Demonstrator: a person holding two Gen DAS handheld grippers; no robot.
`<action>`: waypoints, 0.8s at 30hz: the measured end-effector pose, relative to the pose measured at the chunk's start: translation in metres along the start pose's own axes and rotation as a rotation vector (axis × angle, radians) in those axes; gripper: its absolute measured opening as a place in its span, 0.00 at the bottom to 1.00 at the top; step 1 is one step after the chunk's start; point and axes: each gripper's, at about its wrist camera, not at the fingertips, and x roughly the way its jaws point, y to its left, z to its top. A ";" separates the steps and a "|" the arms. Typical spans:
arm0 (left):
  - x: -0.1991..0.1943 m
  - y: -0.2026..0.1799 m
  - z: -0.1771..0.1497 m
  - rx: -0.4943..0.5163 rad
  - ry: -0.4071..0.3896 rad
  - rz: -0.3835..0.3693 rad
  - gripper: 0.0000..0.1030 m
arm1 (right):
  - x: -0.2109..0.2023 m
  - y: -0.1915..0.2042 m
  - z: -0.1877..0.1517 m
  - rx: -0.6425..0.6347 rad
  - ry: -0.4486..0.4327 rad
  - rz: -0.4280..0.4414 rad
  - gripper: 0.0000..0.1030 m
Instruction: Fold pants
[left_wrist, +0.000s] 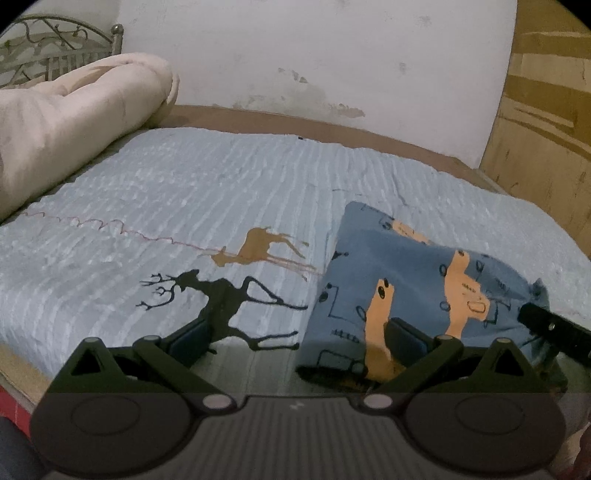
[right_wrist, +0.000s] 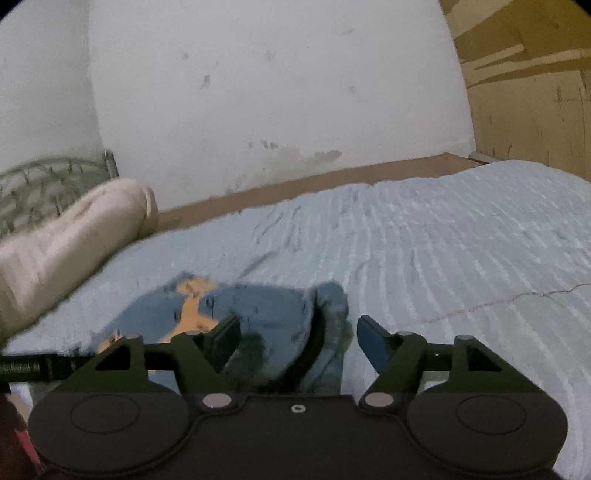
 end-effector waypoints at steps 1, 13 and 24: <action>0.000 0.000 -0.002 0.011 0.001 -0.001 0.99 | 0.000 0.002 -0.003 -0.011 0.015 -0.014 0.72; -0.006 0.004 -0.005 0.008 -0.010 -0.020 0.99 | -0.019 0.006 -0.007 -0.105 -0.044 -0.025 0.84; -0.005 0.002 -0.009 0.030 -0.014 -0.012 0.99 | 0.079 0.073 0.049 -0.436 0.092 0.061 0.96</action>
